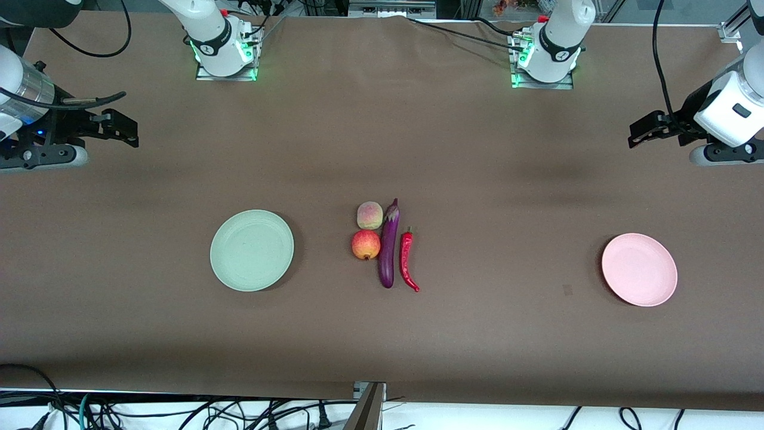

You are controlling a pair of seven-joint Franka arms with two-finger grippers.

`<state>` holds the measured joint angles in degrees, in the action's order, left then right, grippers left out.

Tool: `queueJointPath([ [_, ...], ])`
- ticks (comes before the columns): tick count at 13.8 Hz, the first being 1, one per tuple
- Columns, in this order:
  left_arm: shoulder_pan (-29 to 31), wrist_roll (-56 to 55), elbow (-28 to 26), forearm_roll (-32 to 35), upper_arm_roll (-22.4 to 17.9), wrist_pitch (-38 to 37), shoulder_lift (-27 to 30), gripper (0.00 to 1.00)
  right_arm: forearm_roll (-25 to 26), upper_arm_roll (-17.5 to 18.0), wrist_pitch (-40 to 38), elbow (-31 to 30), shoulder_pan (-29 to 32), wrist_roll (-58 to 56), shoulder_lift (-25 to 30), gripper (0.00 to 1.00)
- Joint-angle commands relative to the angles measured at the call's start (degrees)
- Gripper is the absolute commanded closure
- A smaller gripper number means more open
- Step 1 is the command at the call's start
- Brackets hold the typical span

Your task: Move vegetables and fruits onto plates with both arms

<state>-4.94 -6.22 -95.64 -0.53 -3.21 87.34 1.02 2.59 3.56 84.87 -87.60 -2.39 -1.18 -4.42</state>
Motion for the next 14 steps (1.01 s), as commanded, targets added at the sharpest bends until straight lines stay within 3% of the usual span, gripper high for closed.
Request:
queueJointPath([
  [1, 0.2, 1.47, 0.72, -0.7, -0.04, -0.95, -0.23, 0.0, 0.75, 0.92, -0.05, 0.77, 0.99, -1.1, -0.15, 0.0],
  [14, 0.11, 1.12, 0.72, -0.79, -0.04, -0.95, -1.19, 0.0, 0.49, 0.83, 0.03, 0.86, 1.07, -1.11, -0.15, 0.0],
])
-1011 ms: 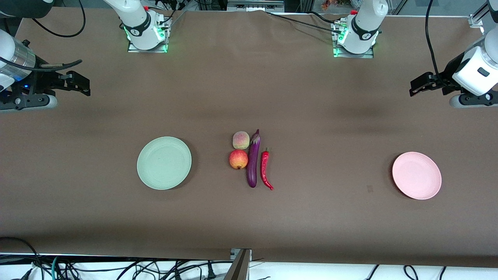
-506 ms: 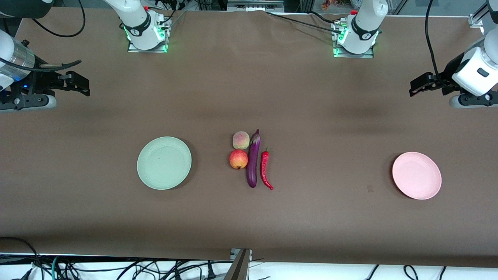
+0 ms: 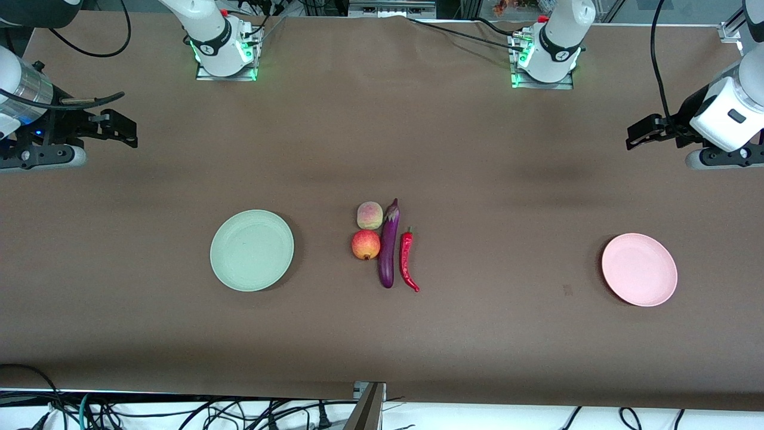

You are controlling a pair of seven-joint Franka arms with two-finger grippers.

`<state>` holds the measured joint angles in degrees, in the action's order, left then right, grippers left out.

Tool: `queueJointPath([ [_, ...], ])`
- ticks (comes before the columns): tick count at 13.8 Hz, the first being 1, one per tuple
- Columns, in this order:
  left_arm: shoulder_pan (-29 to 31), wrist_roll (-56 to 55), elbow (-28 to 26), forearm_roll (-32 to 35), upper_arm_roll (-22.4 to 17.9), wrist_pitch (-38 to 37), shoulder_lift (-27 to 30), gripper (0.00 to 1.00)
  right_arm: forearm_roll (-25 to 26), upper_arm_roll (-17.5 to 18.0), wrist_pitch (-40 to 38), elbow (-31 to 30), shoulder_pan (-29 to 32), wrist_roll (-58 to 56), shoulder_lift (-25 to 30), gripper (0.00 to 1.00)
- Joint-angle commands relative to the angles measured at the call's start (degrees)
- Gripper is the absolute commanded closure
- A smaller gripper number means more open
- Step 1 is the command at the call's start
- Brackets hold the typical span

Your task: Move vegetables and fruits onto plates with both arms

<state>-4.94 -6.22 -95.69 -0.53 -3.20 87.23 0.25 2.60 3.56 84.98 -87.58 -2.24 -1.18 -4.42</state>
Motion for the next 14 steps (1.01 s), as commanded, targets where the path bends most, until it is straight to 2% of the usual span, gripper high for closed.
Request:
queueJointPath([
  [1, 0.11, 0.86, 0.86, -0.79, 0.04, -0.84, -0.43, 0.0, 0.48, 0.83, -0.08, 0.83, 0.92, -1.1, -0.15, 0.0],
  [4, -0.24, 0.16, 1.73, -0.7, 0.39, -0.92, -1.13, 0.0, 0.48, 0.83, -0.08, 0.83, 0.92, -1.19, -0.15, 0.0],
  [6, -1.03, -2.81, 4.8, -0.88, 0.83, -0.92, -3.67, 0.0, 0.48, 0.83, -0.08, 1.1, 0.92, -1.19, -0.15, 0.0],
  [7, -1.55, -4.75, 6.73, -1.05, 2.57, -0.92, -5.25, 0.0, 0.48, 0.83, -0.08, 1.1, 0.92, -1.19, -0.33, 0.0],
  [10, -2.78, -12.74, 11.83, -4.99, 4.78, -0.84, -10.96, 0.0, 0.57, 0.83, -0.16, 1.19, 0.92, -1.19, -0.33, 0.0],
  [14, -9.45, -22.59, 20.26, -6.68, 4.87, 0.74, -22.1, 0.0, 0.48, 0.83, 0.01, 1.36, 0.92, -1.1, -0.42, 0.0],
])
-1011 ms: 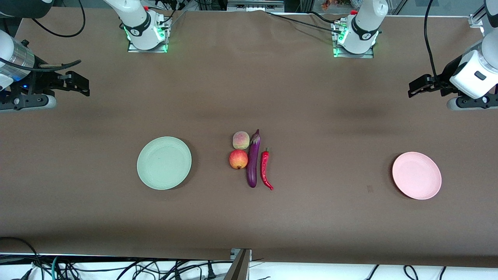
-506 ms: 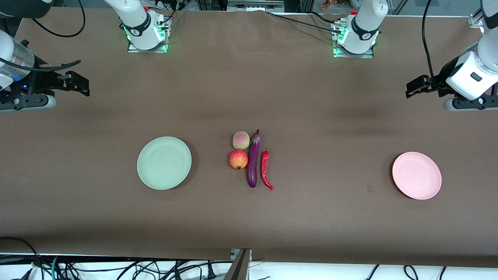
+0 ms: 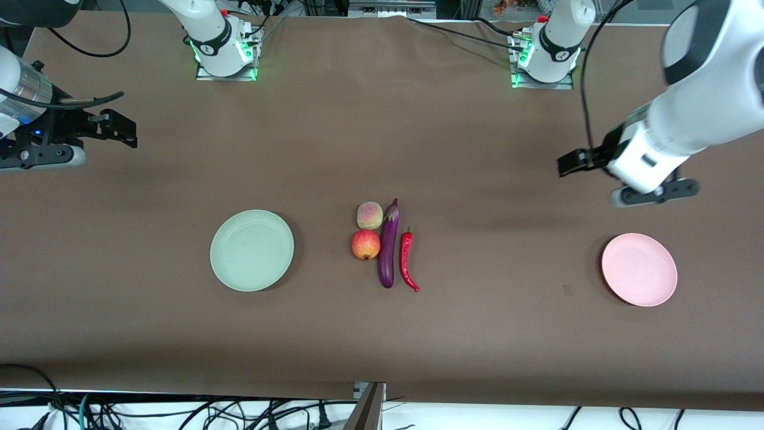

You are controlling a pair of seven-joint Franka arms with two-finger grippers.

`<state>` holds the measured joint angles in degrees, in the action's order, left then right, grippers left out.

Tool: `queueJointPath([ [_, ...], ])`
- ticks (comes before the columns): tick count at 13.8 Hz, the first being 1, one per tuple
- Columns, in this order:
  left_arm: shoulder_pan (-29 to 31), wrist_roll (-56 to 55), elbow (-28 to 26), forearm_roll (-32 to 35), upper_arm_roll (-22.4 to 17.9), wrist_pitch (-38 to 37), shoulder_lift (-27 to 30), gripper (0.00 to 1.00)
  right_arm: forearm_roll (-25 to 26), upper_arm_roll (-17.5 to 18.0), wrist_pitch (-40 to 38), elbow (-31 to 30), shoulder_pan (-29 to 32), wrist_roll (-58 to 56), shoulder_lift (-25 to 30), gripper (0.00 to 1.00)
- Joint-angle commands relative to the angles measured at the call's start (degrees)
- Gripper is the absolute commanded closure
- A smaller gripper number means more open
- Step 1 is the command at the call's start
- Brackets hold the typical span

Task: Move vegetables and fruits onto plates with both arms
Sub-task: 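Reach the left gripper to the red chili while the right gripper reaches the peach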

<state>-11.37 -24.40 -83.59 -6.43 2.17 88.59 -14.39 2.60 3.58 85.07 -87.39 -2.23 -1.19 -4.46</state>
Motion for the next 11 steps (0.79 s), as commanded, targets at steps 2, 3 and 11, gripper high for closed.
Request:
queueJointPath([
  [2, -5.06, -8.81, 12.38, -0.96, -0.42, 1.75, -13.54, 0.0, 0.48, 0.9, -0.08, 1.17, 0.74, -0.57, -1.6, 0.0],
  [3, -6.11, -10.48, 12.66, -1.83, -0.42, 3.68, -15.39, 0.0, 0.31, 0.9, 0.61, 1.17, 0.74, -0.39, -1.69, 0.0],
  [11, -15.78, -34.38, 12.75, -5.61, -0.59, 29.43, -33.41, 0.0, 0.22, 1.25, 3.17, 0.82, -0.05, -1.09, -7.84, 0.0],
])
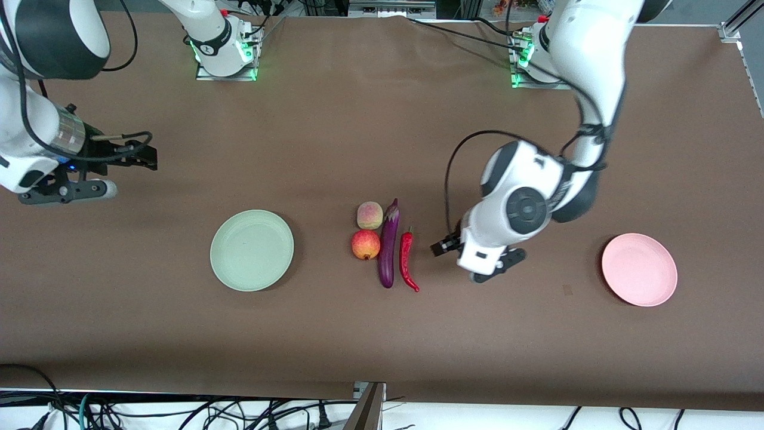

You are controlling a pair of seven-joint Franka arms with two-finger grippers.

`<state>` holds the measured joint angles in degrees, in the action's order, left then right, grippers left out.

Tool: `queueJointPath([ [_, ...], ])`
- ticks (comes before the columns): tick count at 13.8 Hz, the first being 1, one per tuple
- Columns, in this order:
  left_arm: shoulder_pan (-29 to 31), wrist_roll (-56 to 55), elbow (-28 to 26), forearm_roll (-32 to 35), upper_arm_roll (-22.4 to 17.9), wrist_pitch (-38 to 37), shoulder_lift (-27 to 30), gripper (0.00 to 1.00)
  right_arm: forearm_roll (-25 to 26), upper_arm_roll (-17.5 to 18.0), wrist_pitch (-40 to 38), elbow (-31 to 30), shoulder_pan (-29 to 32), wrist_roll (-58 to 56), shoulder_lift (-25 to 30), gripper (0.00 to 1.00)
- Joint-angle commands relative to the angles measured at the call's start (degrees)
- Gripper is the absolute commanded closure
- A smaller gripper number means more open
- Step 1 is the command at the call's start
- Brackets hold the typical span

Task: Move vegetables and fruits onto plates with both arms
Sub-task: 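Reach the left gripper to the red chili while the right gripper reaches the peach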

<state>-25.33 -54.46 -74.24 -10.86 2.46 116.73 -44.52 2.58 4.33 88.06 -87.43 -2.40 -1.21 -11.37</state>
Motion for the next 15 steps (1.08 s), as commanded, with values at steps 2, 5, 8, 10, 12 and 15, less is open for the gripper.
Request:
queueJointPath([
  [2, -2.53, -5.56, 4.18, -1.27, -0.79, 6.47, -5.65, 0.0, -0.21, 0.6, 0.53, 0.77, -0.58, -0.99, -2.77, 0.0],
  [5, -2.88, -8.97, 5.24, -1.18, -1.14, 11.67, -8.38, 0.0, -0.12, 0.68, 4.39, 0.77, -4.52, 2.5, -6.12, 0.0],
  [8, -2.88, -10.66, 6.64, -0.91, -1.5, 15.71, -11.02, 0.0, -0.38, 0.68, 8.08, 0.86, -7.78, 7.7, -8.75, 0.0],
  [10, -2.97, -10.05, 10.15, -0.57, -1.5, 15.81, -13.73, 0.0, -2.4, 0.68, 12.11, 0.86, -10.5, 11.81, -11.12, 0.0],
  [12, -3.84, -10.05, 10.96, -0.48, -1.59, 15.81, -14.45, 0.0, -3.63, 0.68, 15.54, 0.86, -13.49, 17.0, -13.76, 0.0],
  [15, -5.51, -9.96, 10.96, 4.78, -2.2, 15.81, -15.85, 0.0, -4.43, 0.68, 21.35, 0.86, -18.06, 24.21, -17.19, 0.0],
])
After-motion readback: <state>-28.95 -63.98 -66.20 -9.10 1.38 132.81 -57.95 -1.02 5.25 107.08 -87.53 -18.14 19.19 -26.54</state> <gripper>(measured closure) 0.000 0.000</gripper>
